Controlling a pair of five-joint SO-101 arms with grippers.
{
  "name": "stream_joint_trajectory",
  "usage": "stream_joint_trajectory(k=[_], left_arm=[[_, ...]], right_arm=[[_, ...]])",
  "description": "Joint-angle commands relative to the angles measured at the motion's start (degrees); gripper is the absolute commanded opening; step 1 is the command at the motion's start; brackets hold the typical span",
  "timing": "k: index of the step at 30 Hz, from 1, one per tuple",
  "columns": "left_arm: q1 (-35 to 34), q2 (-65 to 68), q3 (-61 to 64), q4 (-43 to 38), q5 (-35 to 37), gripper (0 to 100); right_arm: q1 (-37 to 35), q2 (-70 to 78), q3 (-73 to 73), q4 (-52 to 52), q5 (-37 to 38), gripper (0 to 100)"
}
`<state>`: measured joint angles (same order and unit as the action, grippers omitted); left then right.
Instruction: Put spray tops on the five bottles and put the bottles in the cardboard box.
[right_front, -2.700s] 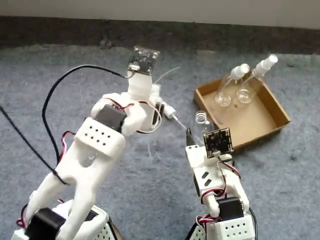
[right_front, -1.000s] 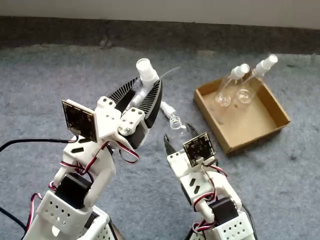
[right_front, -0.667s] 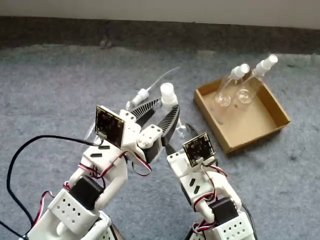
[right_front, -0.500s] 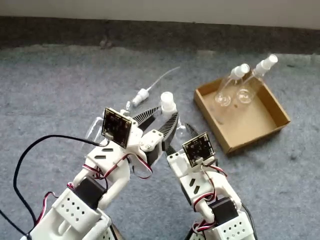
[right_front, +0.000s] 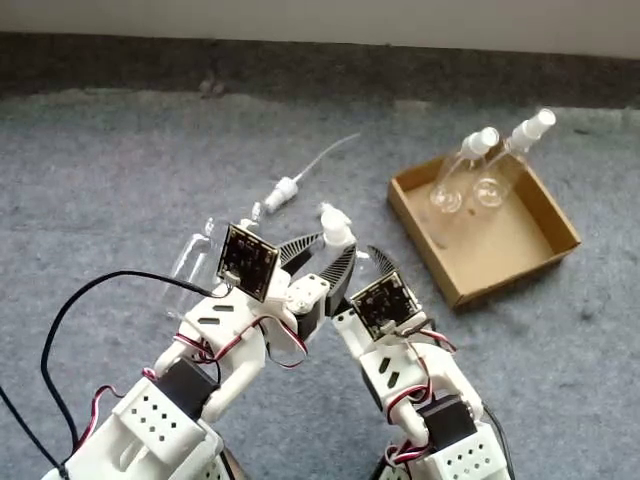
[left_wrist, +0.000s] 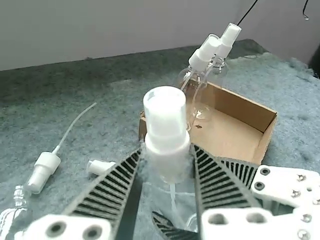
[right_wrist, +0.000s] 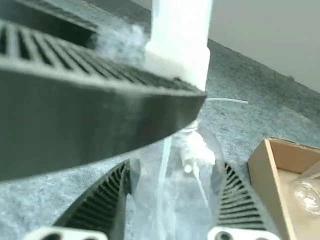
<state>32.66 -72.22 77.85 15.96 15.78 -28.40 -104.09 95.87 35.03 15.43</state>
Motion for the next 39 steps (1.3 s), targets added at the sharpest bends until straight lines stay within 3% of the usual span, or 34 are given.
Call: stream_joint_trajectory(k=[1, 9, 20, 29, 39], left_arm=[[2.68, -0.31, 0.40, -0.97, 0.18, 3], [4.26, -0.40, 6.37, -10.02, 0.18, 3], [4.26, -0.75, 7.78, -10.29, -0.26, 4], [0.75, -0.84, 7.60, -3.60, -0.26, 30], [-1.45, -1.45, 7.52, -3.69, -0.18, 32]], right_arm=[[0.04, -1.19, 5.58, 0.04, 1.23, 14.6], [0.04, -1.19, 5.58, 0.04, 1.41, 14.5], [3.12, -1.19, 5.58, -0.22, 1.23, 14.5], [3.21, -1.19, 5.58, -0.22, 1.23, 14.5], [3.47, -1.19, 5.58, -0.31, 1.23, 14.5]])
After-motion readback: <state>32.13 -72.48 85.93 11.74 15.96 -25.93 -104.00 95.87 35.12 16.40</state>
